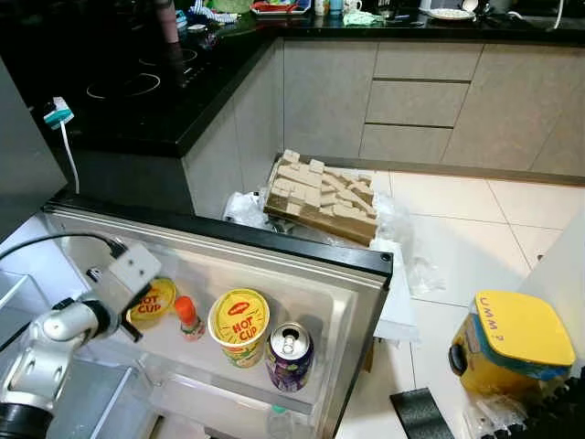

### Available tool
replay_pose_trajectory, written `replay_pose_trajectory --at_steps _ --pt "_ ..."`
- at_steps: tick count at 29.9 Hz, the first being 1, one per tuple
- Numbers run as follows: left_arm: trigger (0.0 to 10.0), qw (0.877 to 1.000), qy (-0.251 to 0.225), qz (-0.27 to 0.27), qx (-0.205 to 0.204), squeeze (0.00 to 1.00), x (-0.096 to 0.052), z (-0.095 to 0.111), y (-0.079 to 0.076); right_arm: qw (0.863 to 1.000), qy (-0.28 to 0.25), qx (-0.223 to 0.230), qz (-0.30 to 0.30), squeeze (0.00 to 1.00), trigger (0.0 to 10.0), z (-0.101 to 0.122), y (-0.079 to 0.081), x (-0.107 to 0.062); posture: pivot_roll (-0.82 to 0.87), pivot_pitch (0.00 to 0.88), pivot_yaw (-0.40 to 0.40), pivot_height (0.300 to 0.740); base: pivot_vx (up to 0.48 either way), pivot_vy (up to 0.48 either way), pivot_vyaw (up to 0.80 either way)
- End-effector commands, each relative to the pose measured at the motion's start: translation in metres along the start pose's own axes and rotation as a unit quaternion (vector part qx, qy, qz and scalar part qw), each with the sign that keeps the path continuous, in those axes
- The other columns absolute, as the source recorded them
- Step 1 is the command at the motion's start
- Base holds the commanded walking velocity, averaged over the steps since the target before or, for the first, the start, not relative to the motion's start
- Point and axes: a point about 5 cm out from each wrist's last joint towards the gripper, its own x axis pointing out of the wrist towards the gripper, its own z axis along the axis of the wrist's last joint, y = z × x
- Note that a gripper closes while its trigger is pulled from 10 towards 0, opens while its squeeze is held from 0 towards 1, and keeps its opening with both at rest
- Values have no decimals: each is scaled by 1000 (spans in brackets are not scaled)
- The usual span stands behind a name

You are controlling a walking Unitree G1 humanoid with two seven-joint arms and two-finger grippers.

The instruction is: Restocking fridge

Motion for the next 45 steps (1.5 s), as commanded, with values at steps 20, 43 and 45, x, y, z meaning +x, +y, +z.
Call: replay_pose_trajectory --at_steps 20,43,45 --pt "10000 934 -88 109 -329 0 -7 2 38 1000 6 -4 4 0 10000 -1 2 0 -42 0 11 740 0 0 0" --pt "10000 869 -34 87 -486 0 5 -36 5 1000 8 -6 4 0 10000 -2 1 0 -44 0 10 740 0 0 0" --pt "10000 868 -32 89 -488 0 5 -38 5 1000 8 -6 4 0 10000 -2 1 0 -44 0 10 740 0 0 0"
